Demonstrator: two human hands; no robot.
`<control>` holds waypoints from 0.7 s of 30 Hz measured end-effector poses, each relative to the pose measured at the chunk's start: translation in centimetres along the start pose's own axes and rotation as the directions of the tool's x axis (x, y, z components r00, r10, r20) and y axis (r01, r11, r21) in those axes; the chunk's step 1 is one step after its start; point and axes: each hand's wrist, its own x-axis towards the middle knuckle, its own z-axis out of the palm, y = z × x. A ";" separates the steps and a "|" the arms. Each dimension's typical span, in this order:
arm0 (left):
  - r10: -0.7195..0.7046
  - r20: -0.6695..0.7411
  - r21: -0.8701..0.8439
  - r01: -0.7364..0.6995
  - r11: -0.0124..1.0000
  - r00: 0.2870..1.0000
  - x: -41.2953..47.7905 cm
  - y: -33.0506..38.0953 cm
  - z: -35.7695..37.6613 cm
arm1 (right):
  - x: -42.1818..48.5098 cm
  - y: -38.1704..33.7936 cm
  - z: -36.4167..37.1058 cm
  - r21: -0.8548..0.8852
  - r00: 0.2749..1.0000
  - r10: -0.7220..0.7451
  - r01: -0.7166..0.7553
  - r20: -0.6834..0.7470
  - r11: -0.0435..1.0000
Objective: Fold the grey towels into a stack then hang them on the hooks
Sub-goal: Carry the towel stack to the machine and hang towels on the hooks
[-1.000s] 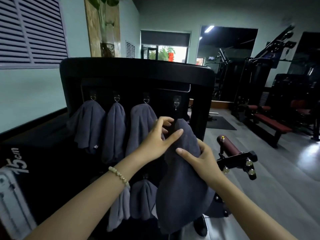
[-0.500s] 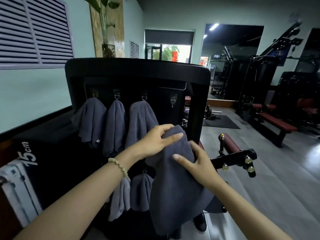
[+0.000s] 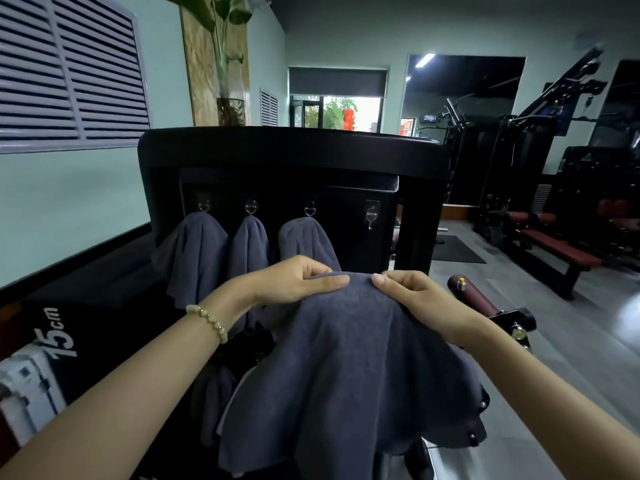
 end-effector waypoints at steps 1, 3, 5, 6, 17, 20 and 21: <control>0.007 0.021 -0.013 -0.006 1.000 1.000 0.2 -0.5 -0.3 | 0.7 0.0 0.0 -0.007 1.000 0.000 0.000 -0.007 1.000; 0.031 0.016 -0.031 -0.030 0.999 0.999 0.8 -1.4 -1.0 | 1.9 0.2 -0.1 -0.020 1.000 -0.010 0.009 -0.020 1.000; 0.068 -0.044 -0.053 -0.070 0.996 0.997 1.8 -2.2 -1.6 | 2.9 0.3 -0.4 -0.029 0.999 -0.033 0.032 -0.032 0.999; 0.093 -0.085 -0.074 -0.100 0.992 0.992 2.4 -2.5 -1.7 | 3.3 0.3 -0.5 -0.036 0.998 -0.054 0.052 -0.037 0.998; 0.201 -0.180 -0.141 -0.227 0.963 0.963 10.3 -3.6 -4.7 | 8.3 0.8 -7.2 -0.054 0.985 -0.108 0.102 -0.133 0.993; 0.255 -0.184 -0.022 -0.263 0.965 0.949 12.9 -3.2 -5.6 | 10.2 1.9 -10.0 -0.094 0.986 -0.134 0.125 -0.096 0.988; 0.258 -0.169 0.029 -0.257 0.966 0.951 13.8 -3.2 -5.8 | 10.9 2.3 -10.8 -0.115 0.985 -0.147 0.136 -0.091 0.984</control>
